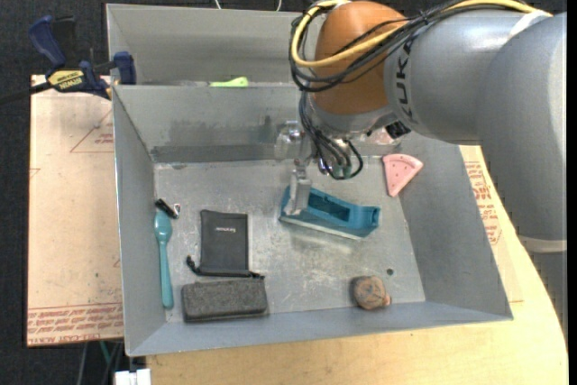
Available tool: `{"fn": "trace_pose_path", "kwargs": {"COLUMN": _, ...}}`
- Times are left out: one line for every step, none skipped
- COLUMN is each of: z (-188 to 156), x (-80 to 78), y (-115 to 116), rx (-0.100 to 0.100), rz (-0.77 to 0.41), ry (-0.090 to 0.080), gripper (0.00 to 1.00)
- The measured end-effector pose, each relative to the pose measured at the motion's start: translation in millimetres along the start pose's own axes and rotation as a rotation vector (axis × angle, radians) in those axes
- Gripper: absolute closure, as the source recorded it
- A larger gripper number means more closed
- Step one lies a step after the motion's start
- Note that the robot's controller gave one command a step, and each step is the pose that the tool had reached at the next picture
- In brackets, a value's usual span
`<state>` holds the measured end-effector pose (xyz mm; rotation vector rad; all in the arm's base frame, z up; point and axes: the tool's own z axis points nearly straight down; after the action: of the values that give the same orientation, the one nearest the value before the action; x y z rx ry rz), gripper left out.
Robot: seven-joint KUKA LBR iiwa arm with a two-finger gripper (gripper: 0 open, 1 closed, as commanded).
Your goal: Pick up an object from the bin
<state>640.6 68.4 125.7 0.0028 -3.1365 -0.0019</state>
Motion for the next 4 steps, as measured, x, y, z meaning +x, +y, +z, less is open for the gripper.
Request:
{"fn": "trace_pose_path", "kwargs": {"z": -5, "x": -1.2, "y": -1, "rx": 0.0, "rz": 0.002, "ry": -0.006, "gripper": 0.0}}
{"fn": "trace_pose_path", "kwargs": {"z": 48, "x": 36.9, "y": -92, "rx": -0.002, "rz": 0.083, "ry": -0.005, "gripper": 0.0}}
{"fn": "trace_pose_path", "kwargs": {"z": 0, "x": 46.8, "y": -103, "rx": -0.005, "rz": 0.038, "ry": -0.013, "gripper": 0.0}}
{"fn": "trace_pose_path", "kwargs": {"z": 39, "x": 43.2, "y": -110, "rx": -0.003, "rz": 0.077, "ry": -0.002, "gripper": 0.0}}
